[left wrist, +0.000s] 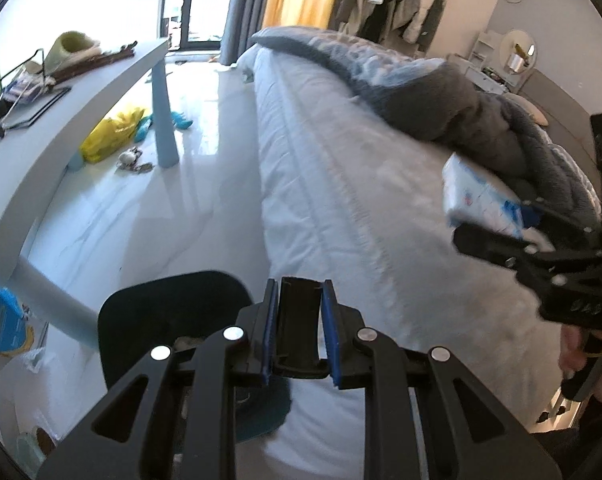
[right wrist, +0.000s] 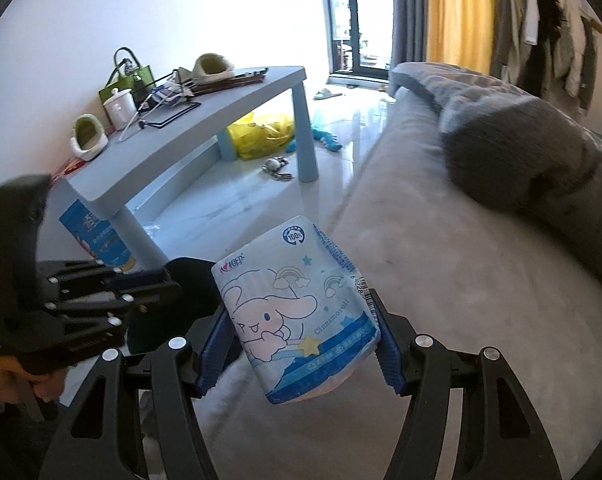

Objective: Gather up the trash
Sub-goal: 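Carry the black piece and wipes pack over the black bin with both tools, then open the left tool over the bin while the right tool lowers the wipes pack, then open the right tool to drop the wipes pack into the bin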

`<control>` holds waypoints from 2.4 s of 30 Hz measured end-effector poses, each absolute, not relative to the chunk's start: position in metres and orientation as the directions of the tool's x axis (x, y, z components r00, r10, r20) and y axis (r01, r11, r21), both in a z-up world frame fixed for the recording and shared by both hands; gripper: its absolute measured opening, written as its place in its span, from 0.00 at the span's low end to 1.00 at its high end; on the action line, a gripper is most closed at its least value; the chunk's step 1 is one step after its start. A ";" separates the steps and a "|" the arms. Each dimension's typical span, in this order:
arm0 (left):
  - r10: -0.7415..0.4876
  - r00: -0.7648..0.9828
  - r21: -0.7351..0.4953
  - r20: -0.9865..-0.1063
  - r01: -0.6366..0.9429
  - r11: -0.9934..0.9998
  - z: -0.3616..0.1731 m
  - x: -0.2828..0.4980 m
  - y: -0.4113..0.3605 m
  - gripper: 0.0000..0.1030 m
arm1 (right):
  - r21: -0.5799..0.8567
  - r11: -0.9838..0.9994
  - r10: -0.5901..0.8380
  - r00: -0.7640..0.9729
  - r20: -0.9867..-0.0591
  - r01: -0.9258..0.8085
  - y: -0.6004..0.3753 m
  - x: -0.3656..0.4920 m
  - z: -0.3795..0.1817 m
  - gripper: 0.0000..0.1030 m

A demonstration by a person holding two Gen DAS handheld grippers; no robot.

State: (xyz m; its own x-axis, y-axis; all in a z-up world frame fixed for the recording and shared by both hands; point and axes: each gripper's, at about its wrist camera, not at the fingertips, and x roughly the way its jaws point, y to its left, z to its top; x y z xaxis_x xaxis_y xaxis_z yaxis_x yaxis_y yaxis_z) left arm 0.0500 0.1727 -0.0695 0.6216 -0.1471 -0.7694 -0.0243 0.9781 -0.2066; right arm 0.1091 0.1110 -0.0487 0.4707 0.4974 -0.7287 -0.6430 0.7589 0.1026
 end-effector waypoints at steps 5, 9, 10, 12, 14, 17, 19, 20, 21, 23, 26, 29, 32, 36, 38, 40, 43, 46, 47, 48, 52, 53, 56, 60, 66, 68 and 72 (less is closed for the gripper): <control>-0.125 0.581 -0.195 -0.804 -0.059 0.979 -0.089 0.045 0.195 0.22 | 0.114 0.733 0.525 0.451 -0.722 -0.671 0.138 0.105 -0.045 0.62; -0.106 0.544 -0.183 -0.832 -0.088 0.979 -0.105 0.039 0.212 0.22 | 0.127 0.709 0.545 0.425 -0.723 -0.694 0.159 0.101 -0.047 0.62; -0.104 0.536 -0.181 -0.838 -0.095 0.979 -0.108 0.038 0.216 0.22 | 0.129 0.704 0.549 0.419 -0.723 -0.699 0.163 0.100 -0.048 0.62; -0.105 0.519 -0.187 -0.848 -0.108 0.977 -0.114 0.036 0.224 0.22 | 0.134 0.691 0.557 0.406 -0.724 -0.710 0.175 0.098 -0.049 0.62; -0.107 0.510 -0.193 -0.853 -0.117 0.974 -0.118 0.034 0.232 0.22 | 0.137 0.682 0.564 0.397 -0.725 -0.719 0.184 0.097 -0.050 0.62; -0.108 0.493 -0.196 -0.863 -0.132 0.972 -0.125 0.031 0.242 0.22 | 0.140 0.669 0.571 0.385 -0.725 -0.730 0.197 0.095 -0.052 0.62; -0.104 0.478 -0.194 -0.872 -0.142 0.971 -0.131 0.031 0.248 0.22 | 0.144 0.662 0.576 0.376 -0.726 -0.736 0.206 0.093 -0.053 0.62; -0.104 0.472 -0.194 -0.876 -0.146 0.970 -0.134 0.030 0.251 0.22 | 0.146 0.659 0.578 0.373 -0.726 -0.738 0.210 0.093 -0.054 0.62; -0.107 0.465 -0.197 -0.879 -0.149 0.969 -0.138 0.029 0.254 0.22 | 0.148 0.655 0.580 0.368 -0.727 -0.740 0.215 0.093 -0.055 0.62; -0.127 0.456 -0.216 -0.881 -0.147 0.965 -0.143 0.027 0.258 0.24 | 0.151 0.648 0.581 0.357 -0.732 -0.746 0.223 0.092 -0.058 0.62; -0.119 0.446 -0.206 -0.887 -0.152 0.967 -0.149 0.025 0.264 0.34 | 0.157 0.643 0.580 0.342 -0.739 -0.750 0.235 0.093 -0.063 0.62; -0.119 0.440 -0.205 -0.890 -0.154 0.967 -0.152 0.021 0.270 0.46 | 0.163 0.641 0.578 0.331 -0.746 -0.750 0.244 0.093 -0.068 0.62; -0.115 0.452 -0.206 -0.885 -0.160 0.965 -0.149 0.017 0.276 0.54 | 0.161 0.644 0.565 0.323 -0.759 -0.748 0.253 0.094 -0.076 0.62; -0.118 0.476 -0.227 -0.872 -0.178 0.957 -0.144 0.011 0.290 0.59 | 0.157 0.655 0.537 0.310 -0.784 -0.739 0.266 0.096 -0.090 0.62; -0.115 0.486 -0.234 -0.866 -0.191 0.953 -0.141 0.009 0.296 0.62 | 0.153 0.661 0.520 0.302 -0.799 -0.734 0.272 0.097 -0.099 0.62; -0.101 0.496 -0.226 -0.863 -0.200 0.953 -0.137 0.006 0.301 0.63 | 0.160 0.668 0.508 0.288 -0.812 -0.727 0.277 0.098 -0.108 0.62; -0.086 0.512 -0.218 -0.855 -0.204 0.955 -0.131 0.003 0.307 0.63 | 0.166 0.678 0.485 0.266 -0.833 -0.716 0.285 0.101 -0.122 0.62; -0.076 0.535 -0.219 -0.842 -0.210 0.953 -0.123 0.000 0.313 0.64 | 0.146 0.686 0.456 0.265 -0.850 -0.712 0.291 0.102 -0.132 0.62; -0.075 0.539 -0.221 -0.839 -0.211 0.952 -0.121 0.000 0.314 0.64 | 0.147 0.686 0.449 0.257 -0.856 -0.712 0.294 0.102 -0.137 0.62; -0.074 0.547 -0.224 -0.834 -0.214 0.951 -0.118 -0.002 0.316 0.64 | 0.148 0.686 0.445 0.250 -0.860 -0.713 0.296 0.102 -0.141 0.62; -0.059 0.575 -0.221 -0.816 -0.216 0.951 -0.108 -0.006 0.320 0.68 | 0.148 0.681 0.421 0.219 -0.880 -0.717 0.306 0.101 -0.158 0.62; -0.053 0.581 -0.219 -0.812 -0.219 0.951 -0.105 -0.006 0.321 0.69 | 0.149 0.682 0.418 0.215 -0.883 -0.716 0.307 0.101 -0.161 0.62; -0.029 0.600 -0.206 -0.799 -0.228 0.951 -0.097 -0.009 0.325 0.69 | 0.145 0.684 0.395 0.197 -0.897 -0.715 0.312 0.101 -0.171 0.64; -0.004 0.633 -0.213 -0.774 -0.254 0.943 -0.086 -0.014 0.336 0.70 | 0.141 0.676 0.378 0.176 -0.909 -0.724 0.318 0.096 -0.182 0.67; 0.050 0.685 -0.213 -0.727 -0.294 0.932 -0.061 -0.025 0.346 0.72 | 0.138 0.661 0.378 0.168 -0.911 -0.738 0.319 0.088 -0.179 0.70; 0.057 0.702 -0.216 -0.710 -0.294 0.931 -0.051 -0.027 0.343 0.72 | 0.140 0.660 0.387 0.175 -0.905 -0.738 0.315 0.088 -0.171 0.70; 0.055 0.726 -0.227 -0.685 -0.284 0.932 -0.034 -0.033 0.335 0.73 | 0.139 0.661 0.408 0.198 -0.891 -0.737 0.304 0.085 -0.156 0.70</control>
